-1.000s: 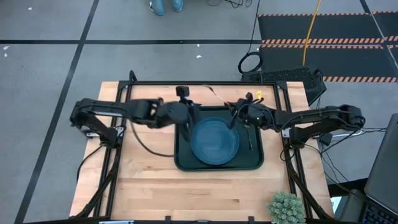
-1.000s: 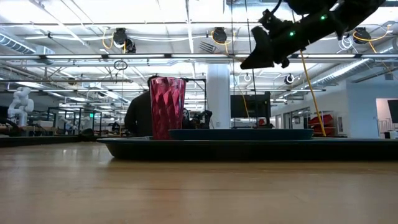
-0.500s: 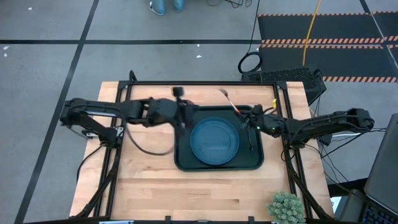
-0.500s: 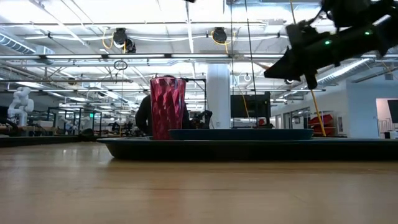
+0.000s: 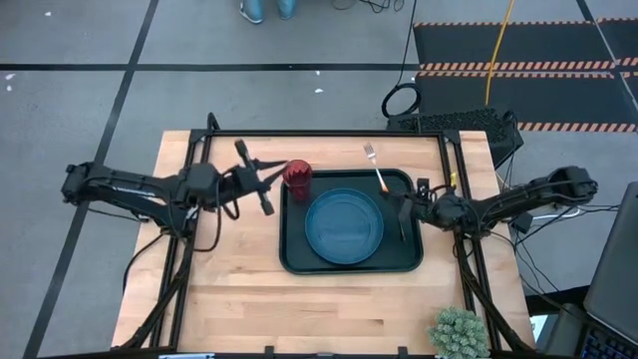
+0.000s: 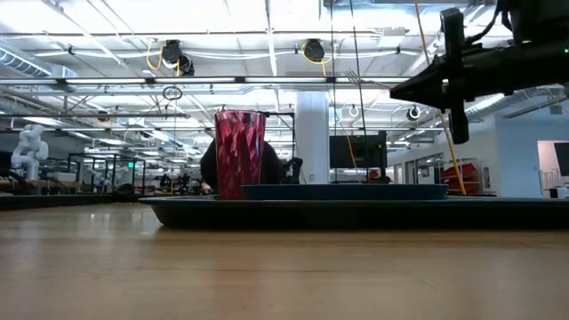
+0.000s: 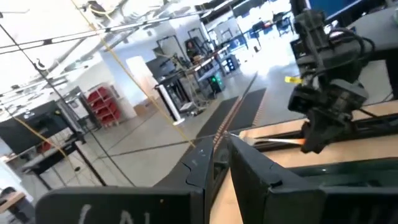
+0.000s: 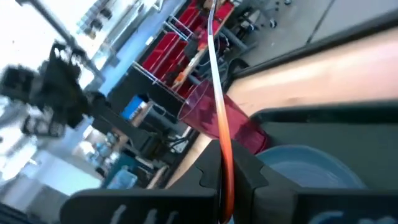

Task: Pick and place plate/cup/fork/spoon on tray
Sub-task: Put the orange fork to the right of the blue plate on the blue tray

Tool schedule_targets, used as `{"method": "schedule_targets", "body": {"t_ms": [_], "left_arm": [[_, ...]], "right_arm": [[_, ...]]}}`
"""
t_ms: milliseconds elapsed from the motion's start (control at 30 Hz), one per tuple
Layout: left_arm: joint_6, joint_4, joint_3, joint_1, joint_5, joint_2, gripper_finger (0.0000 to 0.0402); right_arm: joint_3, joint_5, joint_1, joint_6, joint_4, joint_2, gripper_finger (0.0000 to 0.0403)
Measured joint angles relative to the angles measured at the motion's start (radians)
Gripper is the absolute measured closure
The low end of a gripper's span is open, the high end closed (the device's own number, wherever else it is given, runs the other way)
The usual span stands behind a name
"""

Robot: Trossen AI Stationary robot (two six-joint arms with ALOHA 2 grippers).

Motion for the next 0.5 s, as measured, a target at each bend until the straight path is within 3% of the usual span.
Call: {"method": "schedule_targets", "body": {"t_ms": [267,500], "left_arm": [[-0.001,0.099,-0.12,-0.018,-0.009,-0.024,0.0346],[-0.007,0.102,-0.14,-0.02,-0.046,-0.027,0.0346]], "right_arm": [[0.0,0.229,0.145,0.164,-0.039,0.007,0.0403],[0.0,0.342,0.296,0.426,-0.158,0.009,0.0403]]}}
